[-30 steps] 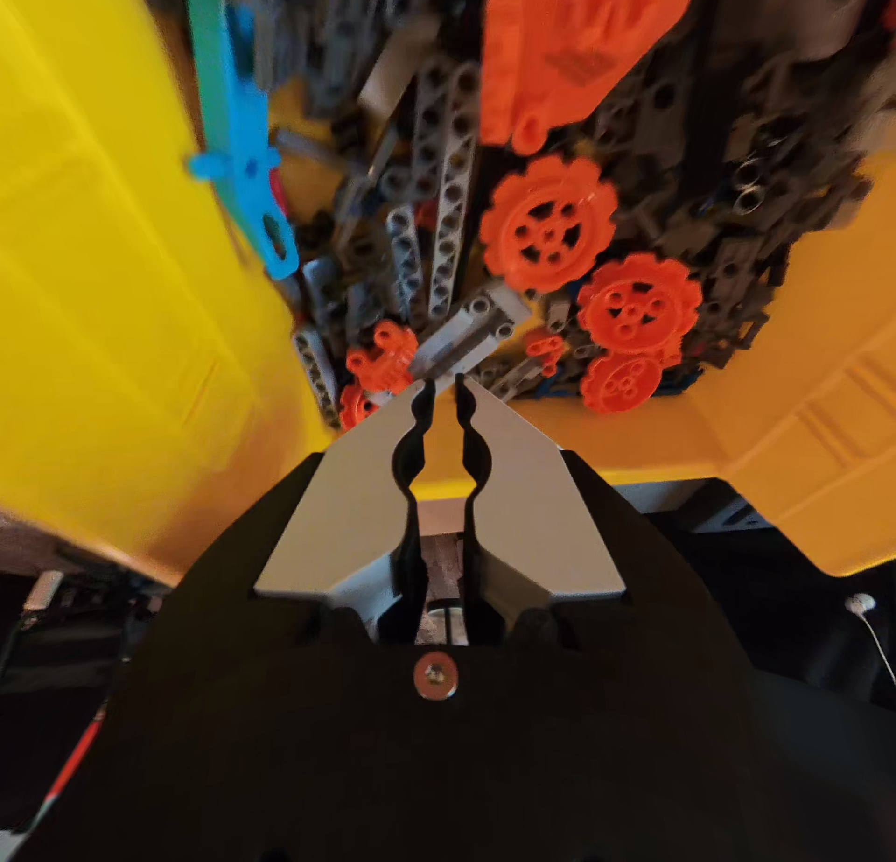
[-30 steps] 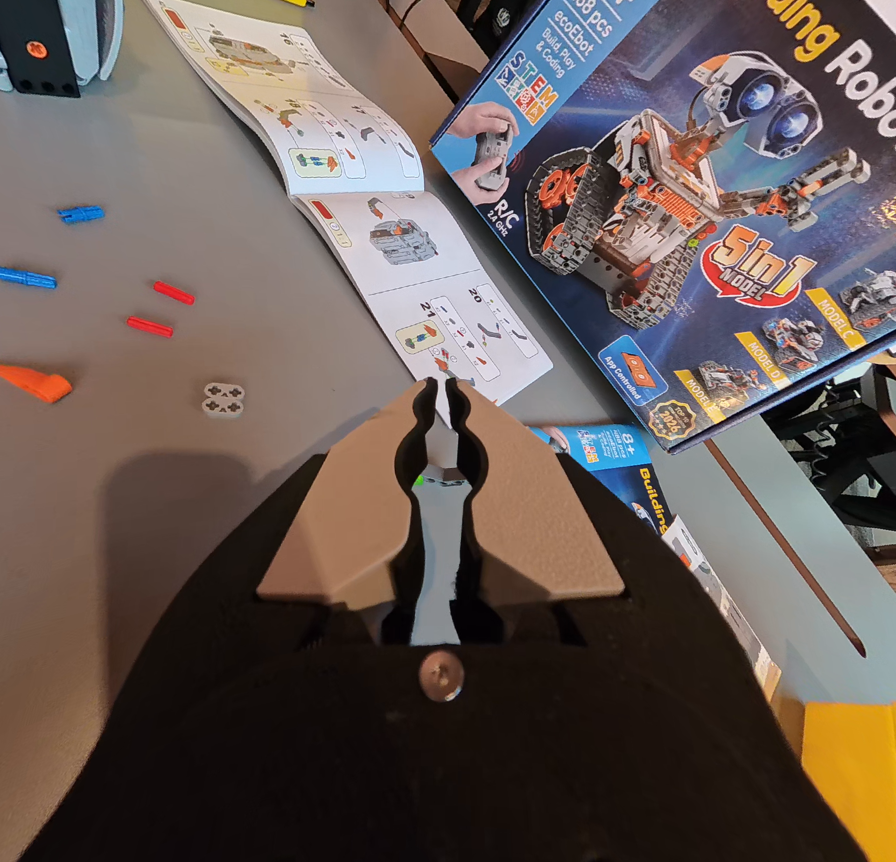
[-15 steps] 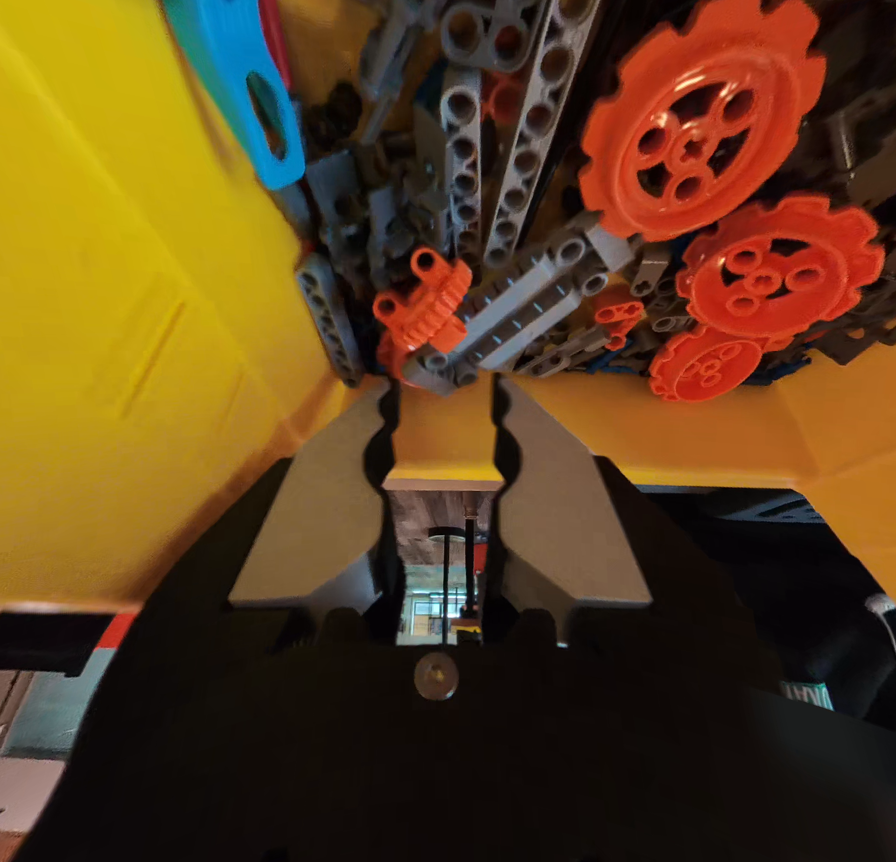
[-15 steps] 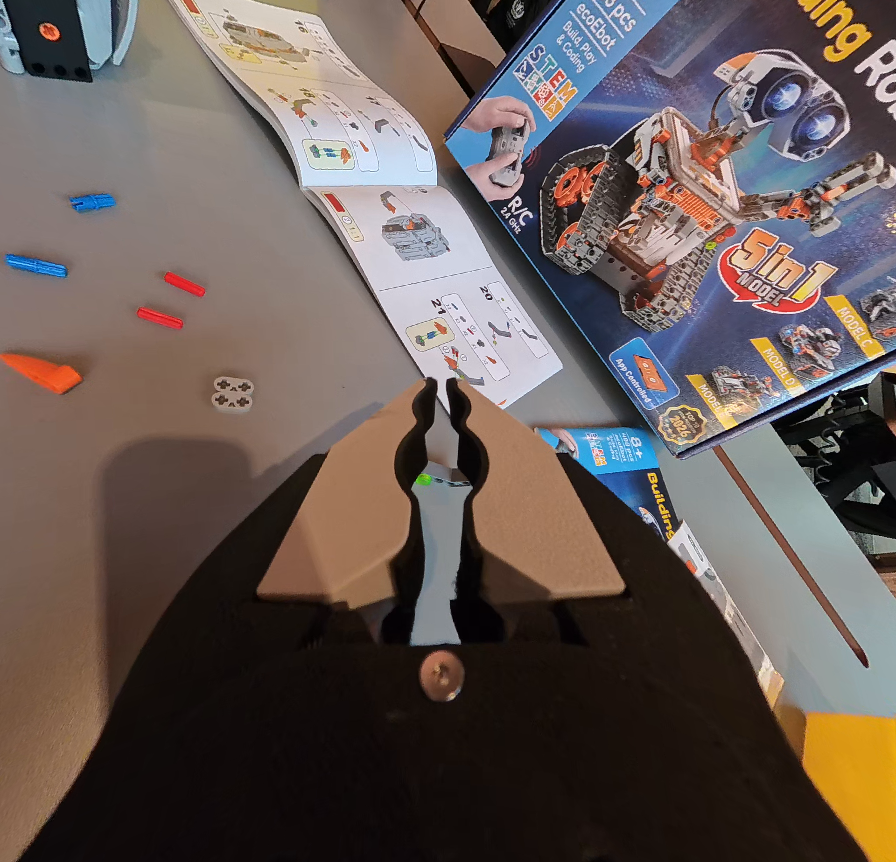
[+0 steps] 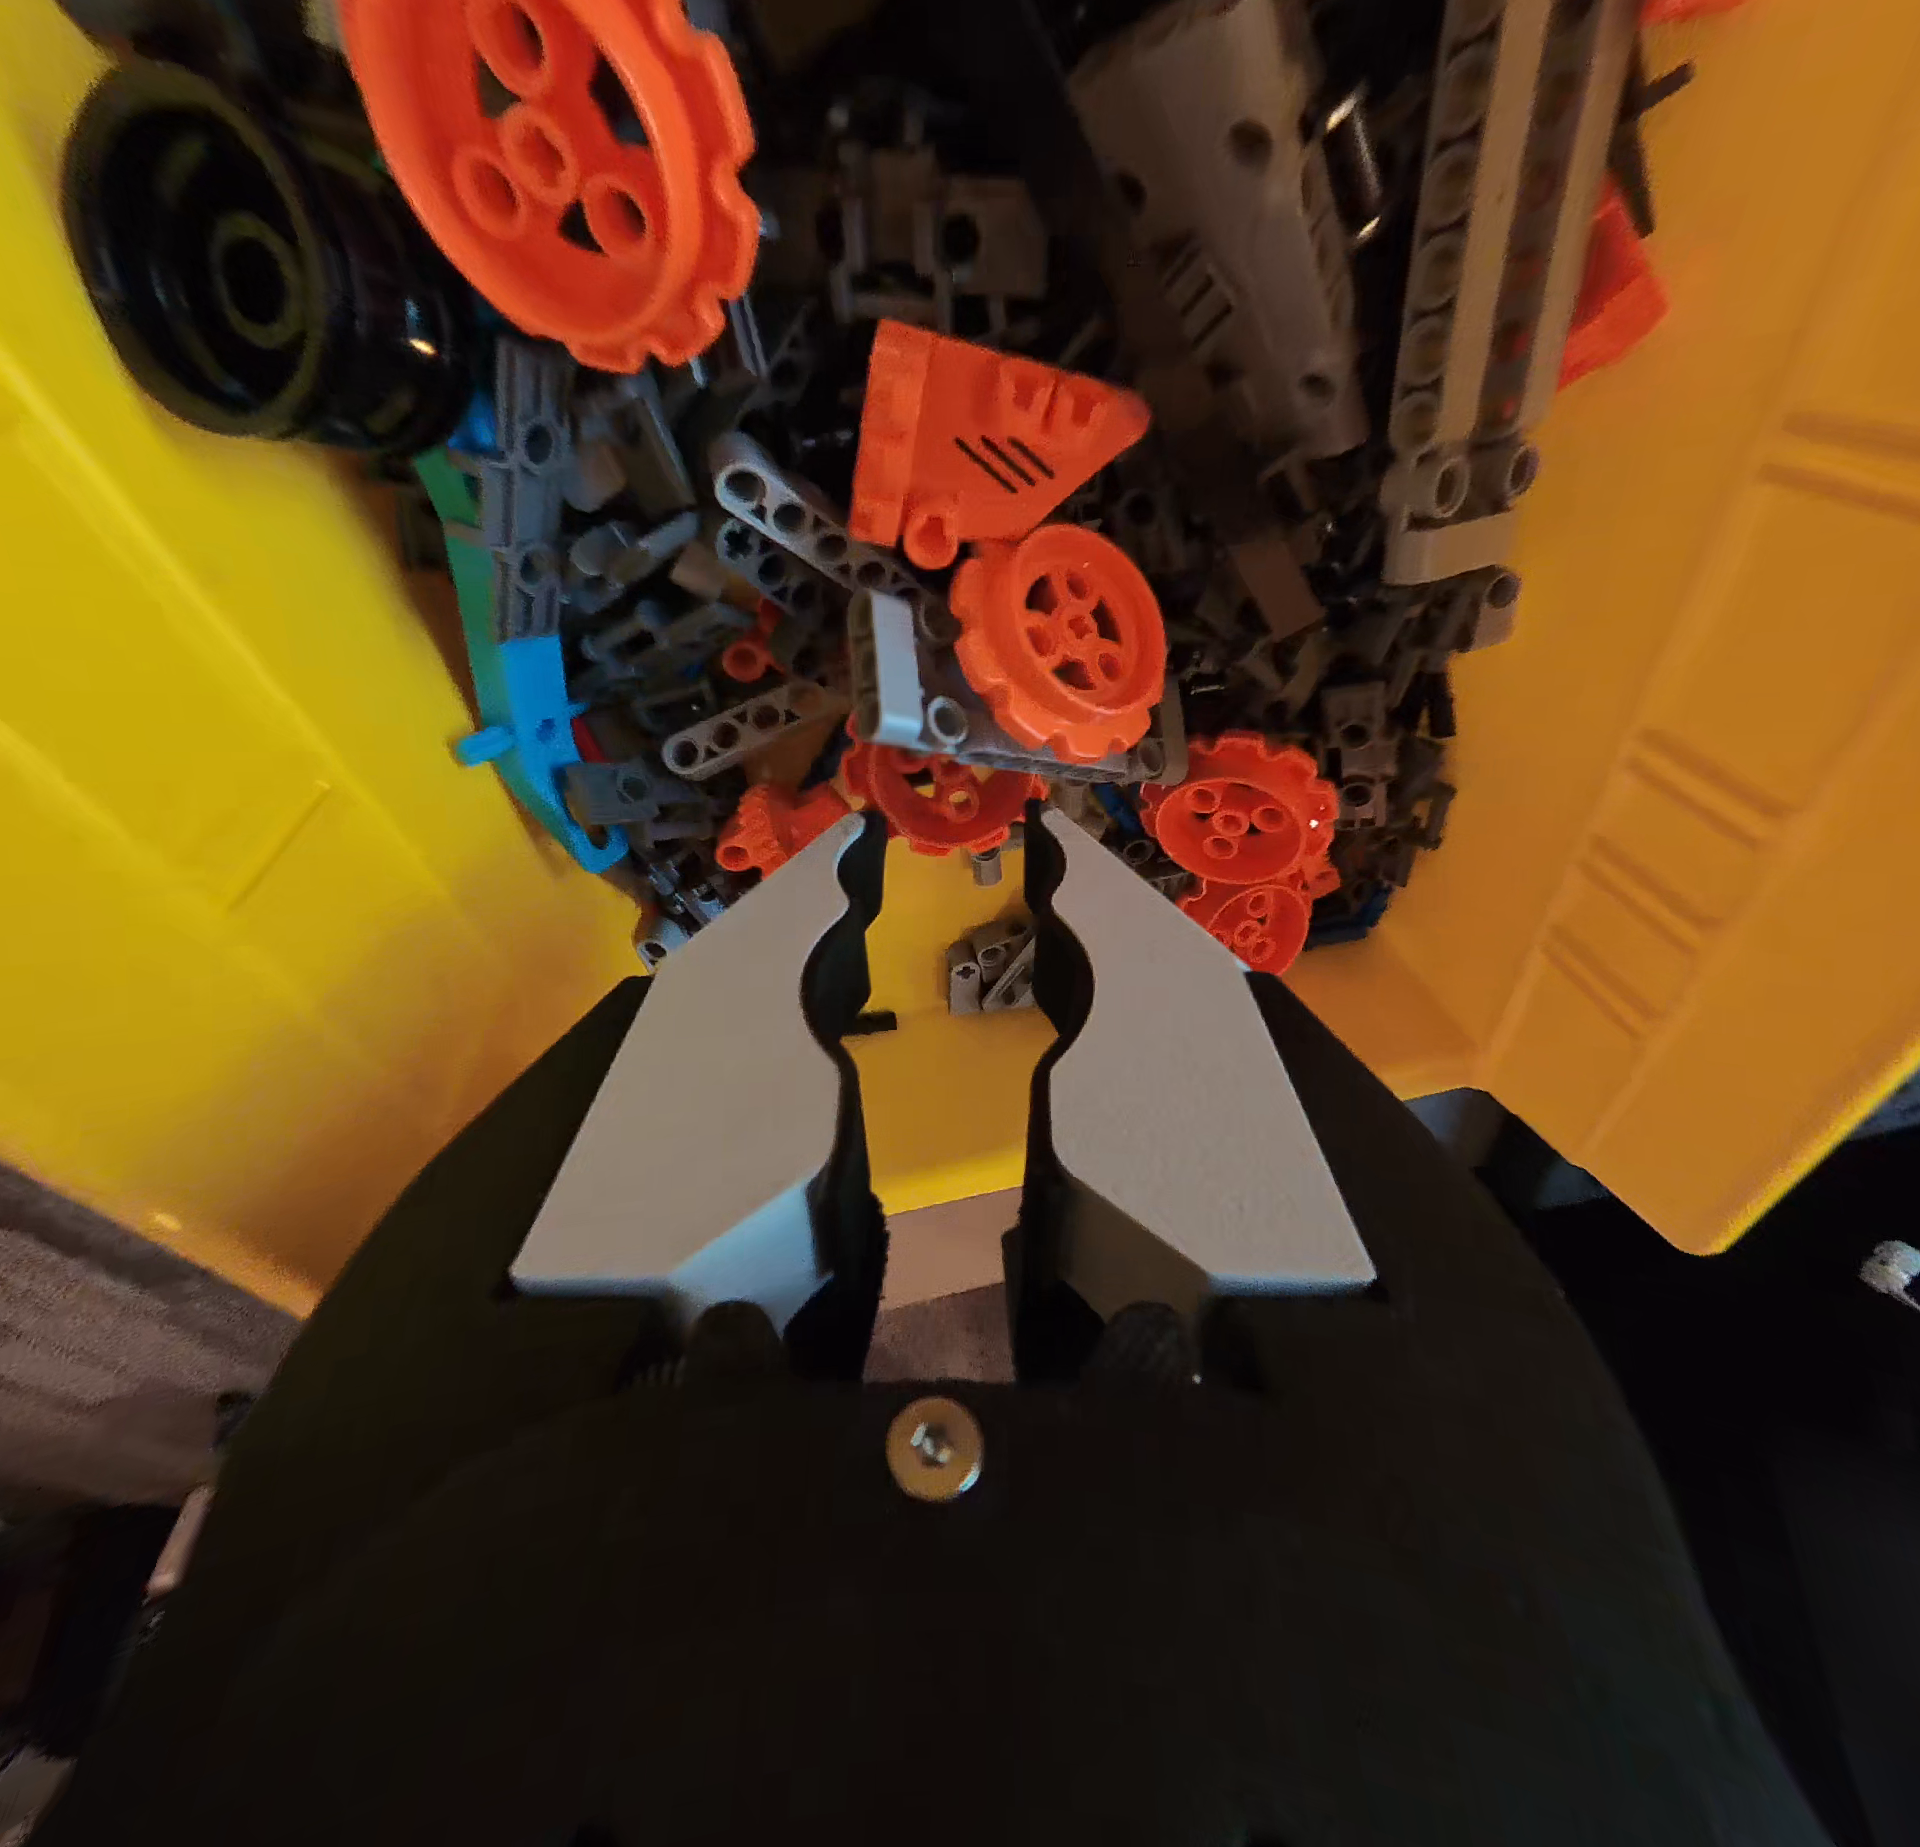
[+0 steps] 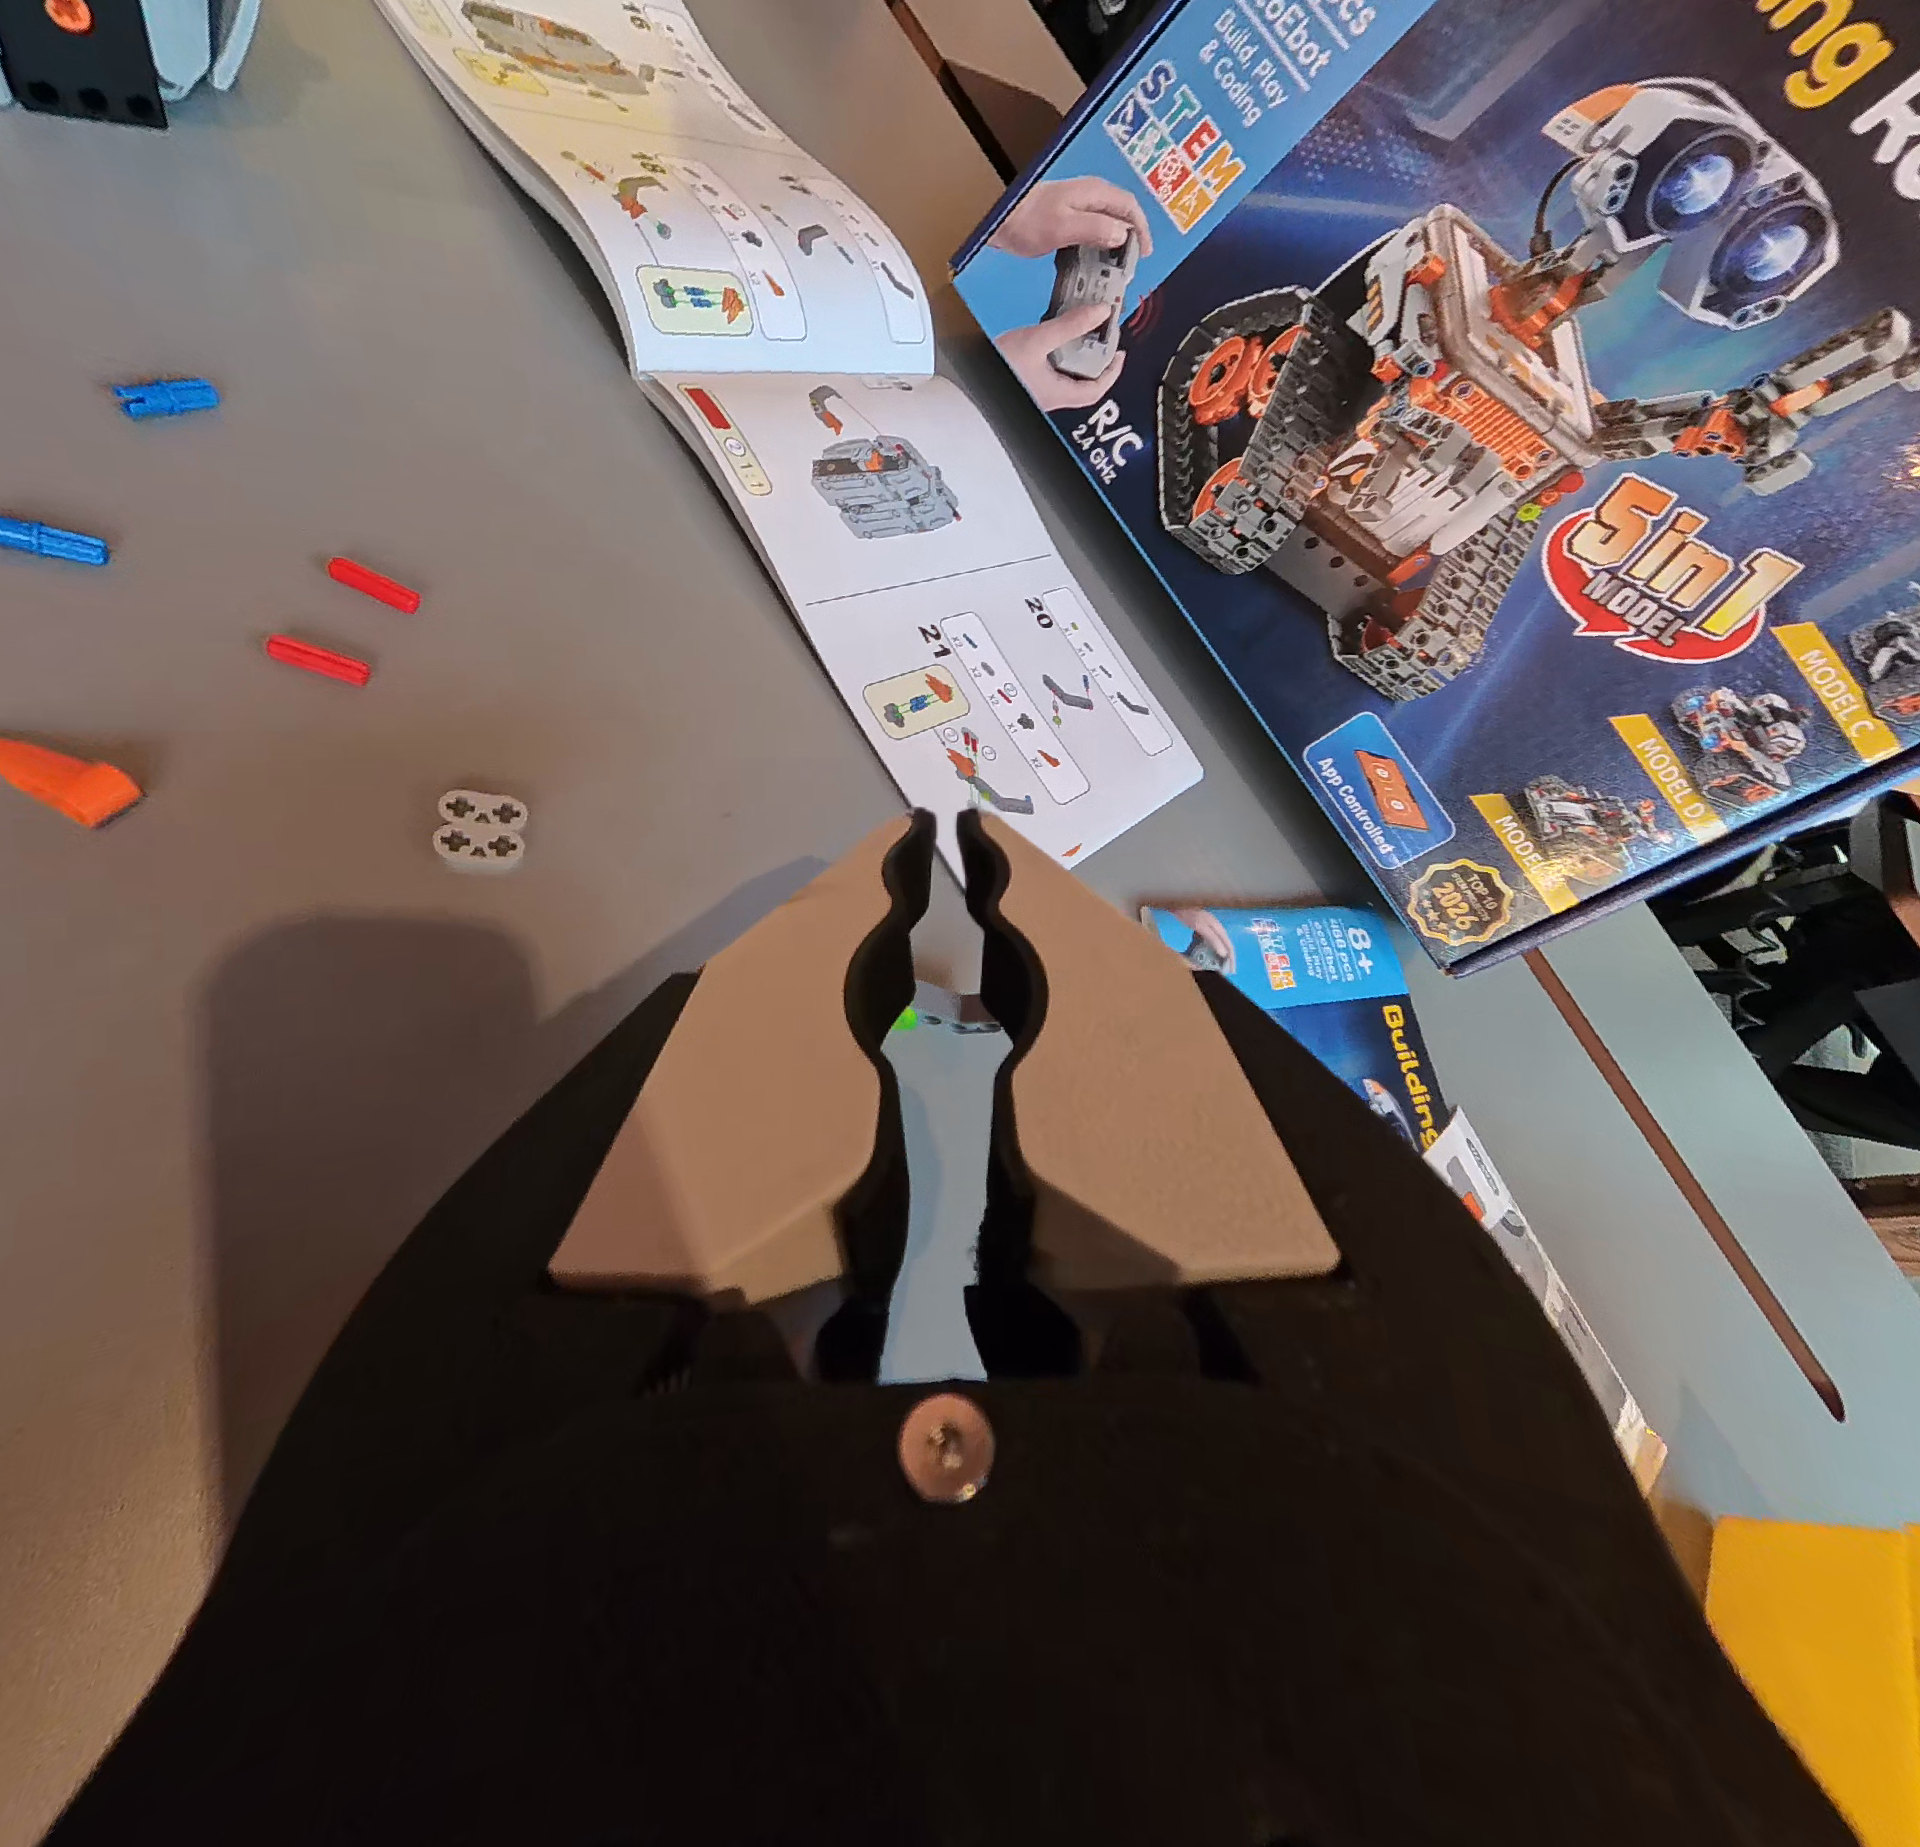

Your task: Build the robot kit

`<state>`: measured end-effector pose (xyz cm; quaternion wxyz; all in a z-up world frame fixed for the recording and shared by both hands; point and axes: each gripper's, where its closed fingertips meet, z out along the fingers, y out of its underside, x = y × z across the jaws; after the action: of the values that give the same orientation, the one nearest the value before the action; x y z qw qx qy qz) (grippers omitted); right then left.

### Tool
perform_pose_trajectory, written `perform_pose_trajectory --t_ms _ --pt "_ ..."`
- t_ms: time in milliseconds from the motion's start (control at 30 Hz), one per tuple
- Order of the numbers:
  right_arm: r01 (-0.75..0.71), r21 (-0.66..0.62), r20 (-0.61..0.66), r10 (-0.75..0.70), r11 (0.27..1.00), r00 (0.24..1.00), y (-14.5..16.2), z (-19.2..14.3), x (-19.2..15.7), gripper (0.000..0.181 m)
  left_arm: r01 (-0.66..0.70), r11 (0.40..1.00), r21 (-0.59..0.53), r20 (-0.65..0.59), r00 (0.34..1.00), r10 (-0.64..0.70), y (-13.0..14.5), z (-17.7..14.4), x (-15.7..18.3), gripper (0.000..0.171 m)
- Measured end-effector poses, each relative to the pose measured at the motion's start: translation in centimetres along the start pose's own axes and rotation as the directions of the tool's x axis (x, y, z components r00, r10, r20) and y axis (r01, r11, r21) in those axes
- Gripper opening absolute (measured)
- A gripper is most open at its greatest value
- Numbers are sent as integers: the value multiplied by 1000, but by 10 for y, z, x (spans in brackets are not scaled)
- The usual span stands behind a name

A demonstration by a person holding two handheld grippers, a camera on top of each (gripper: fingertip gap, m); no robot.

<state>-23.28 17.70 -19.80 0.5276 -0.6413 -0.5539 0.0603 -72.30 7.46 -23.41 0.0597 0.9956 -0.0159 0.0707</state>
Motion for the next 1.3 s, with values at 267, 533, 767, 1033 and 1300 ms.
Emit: perform_pose_trajectory --t_ms 267,533,767,1033,1300 --pt "-50 54 -33 52 997 998 -5 -5 12 8 -23 944 330 -81 995 52 -26 -60 25 10" --pt "-113 132 -87 125 985 988 -17 -11 31 12 -169 563 809 -6 956 295 -43 -183 76 25" --pt "-5 207 -12 8 978 1000 -105 -19 24 17 -252 75 965 221 932 287 -28 -285 83 26" --pt "90 317 305 -191 944 933 -273 35 -14 17 -194 -227 955 254 927 276 6 -333 52 43" --pt "279 289 594 -400 916 698 -367 172 -109 22 9 -367 930 115 942 317 40 -362 10 56"
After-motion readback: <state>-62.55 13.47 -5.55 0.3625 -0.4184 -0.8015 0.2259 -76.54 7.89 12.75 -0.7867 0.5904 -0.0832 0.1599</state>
